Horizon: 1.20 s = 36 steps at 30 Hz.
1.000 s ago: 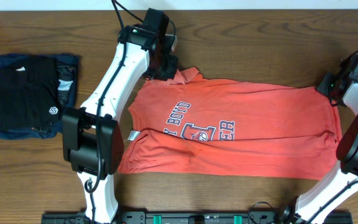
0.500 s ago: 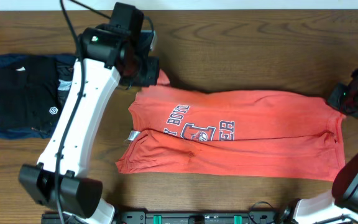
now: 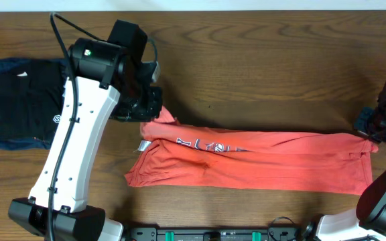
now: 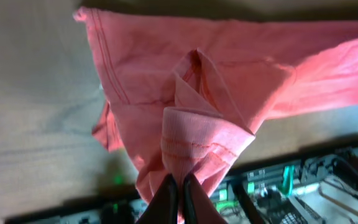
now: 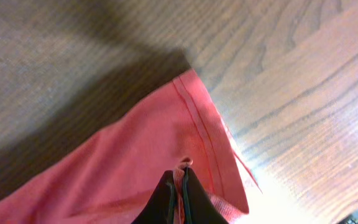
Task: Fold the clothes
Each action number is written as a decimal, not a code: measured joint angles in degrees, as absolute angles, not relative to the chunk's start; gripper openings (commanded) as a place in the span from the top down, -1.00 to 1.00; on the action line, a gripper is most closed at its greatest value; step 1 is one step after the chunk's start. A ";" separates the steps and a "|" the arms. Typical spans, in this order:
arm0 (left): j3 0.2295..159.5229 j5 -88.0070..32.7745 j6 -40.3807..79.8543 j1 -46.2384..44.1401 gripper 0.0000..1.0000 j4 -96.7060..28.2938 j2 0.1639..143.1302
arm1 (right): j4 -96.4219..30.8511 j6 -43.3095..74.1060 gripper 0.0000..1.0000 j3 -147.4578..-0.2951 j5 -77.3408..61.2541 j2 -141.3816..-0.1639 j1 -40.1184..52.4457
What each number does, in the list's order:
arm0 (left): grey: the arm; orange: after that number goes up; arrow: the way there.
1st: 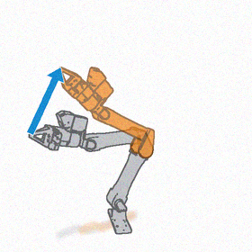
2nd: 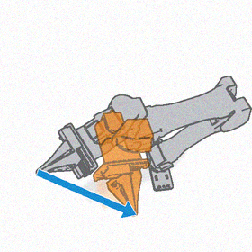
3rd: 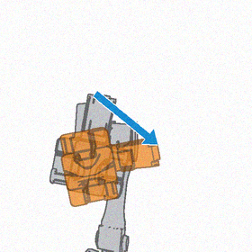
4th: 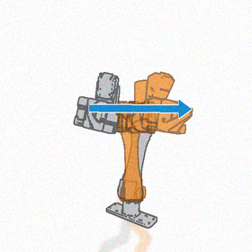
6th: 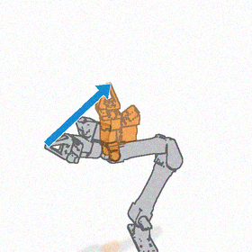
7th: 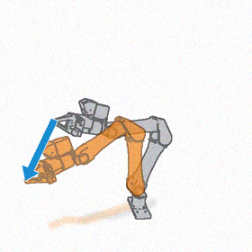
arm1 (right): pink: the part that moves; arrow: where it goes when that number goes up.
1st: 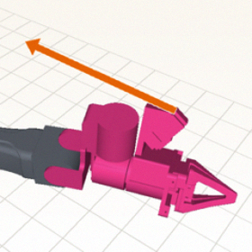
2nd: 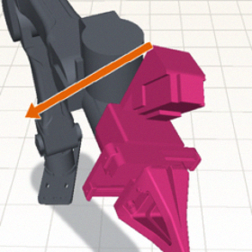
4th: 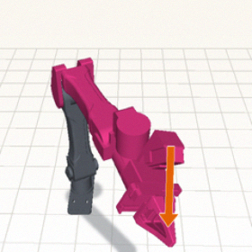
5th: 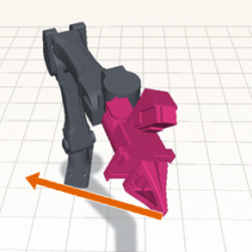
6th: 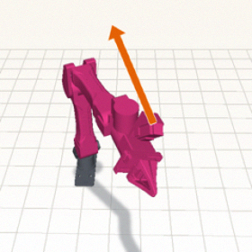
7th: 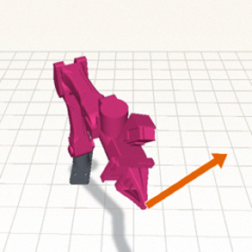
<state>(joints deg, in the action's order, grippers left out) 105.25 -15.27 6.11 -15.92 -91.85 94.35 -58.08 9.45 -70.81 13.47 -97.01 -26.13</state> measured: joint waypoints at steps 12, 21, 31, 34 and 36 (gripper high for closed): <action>105.23 -18.11 6.22 -19.27 0.88 -92.33 94.35 | -59.48 9.67 0.90 -70.81 13.98 -97.01 -26.92; 104.57 -18.31 7.70 -23.59 0.88 -92.36 94.04 | -60.71 9.89 0.83 -70.81 13.98 -97.01 -27.27; 101.73 -15.81 9.26 -26.06 0.88 -92.31 92.25 | -61.49 10.04 0.80 -70.70 14.00 -97.01 -27.27; 99.04 -14.11 9.50 -26.04 0.88 -92.18 92.25 | -60.77 10.04 0.78 -70.30 14.00 -97.01 -27.27; 97.71 -13.34 9.93 -26.04 0.88 -92.14 92.25 | -60.71 10.04 0.67 -70.02 14.00 -97.01 -27.27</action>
<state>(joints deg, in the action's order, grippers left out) 97.71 -13.34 9.93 -26.04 -92.14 92.25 -60.71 10.04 -70.02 14.00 -97.01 -27.27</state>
